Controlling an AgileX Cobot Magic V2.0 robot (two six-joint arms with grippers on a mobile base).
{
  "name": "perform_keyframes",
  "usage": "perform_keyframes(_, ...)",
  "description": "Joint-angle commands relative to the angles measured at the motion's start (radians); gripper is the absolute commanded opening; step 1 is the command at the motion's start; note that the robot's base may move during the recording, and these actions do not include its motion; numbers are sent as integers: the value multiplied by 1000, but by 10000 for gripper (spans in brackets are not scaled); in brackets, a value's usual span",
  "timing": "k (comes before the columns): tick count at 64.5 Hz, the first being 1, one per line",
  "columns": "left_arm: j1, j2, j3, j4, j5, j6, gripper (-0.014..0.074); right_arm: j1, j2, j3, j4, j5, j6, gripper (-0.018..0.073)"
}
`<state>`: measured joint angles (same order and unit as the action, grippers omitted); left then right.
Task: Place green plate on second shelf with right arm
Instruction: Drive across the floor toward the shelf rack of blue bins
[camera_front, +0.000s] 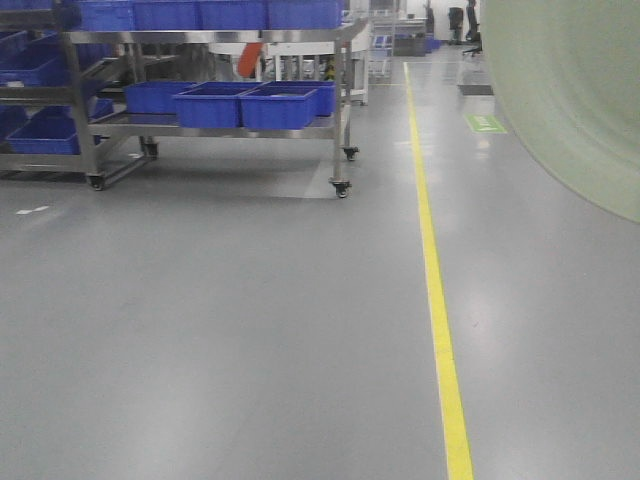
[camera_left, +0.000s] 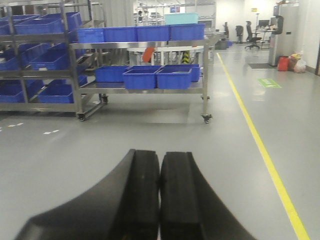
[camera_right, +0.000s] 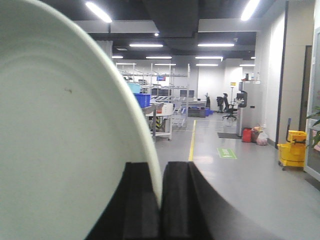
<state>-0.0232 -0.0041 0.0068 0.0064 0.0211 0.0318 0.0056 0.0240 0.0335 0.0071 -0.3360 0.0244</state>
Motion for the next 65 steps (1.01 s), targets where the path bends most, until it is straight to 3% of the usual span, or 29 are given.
perform_keyframes(1, -4, -20, 40, -6, -87, -6, 130, -6, 10, -25, 8, -110, -1, 56)
perform_keyframes(65, -4, -20, 40, -6, -87, -6, 130, -6, 10, -25, 8, -110, -1, 56)
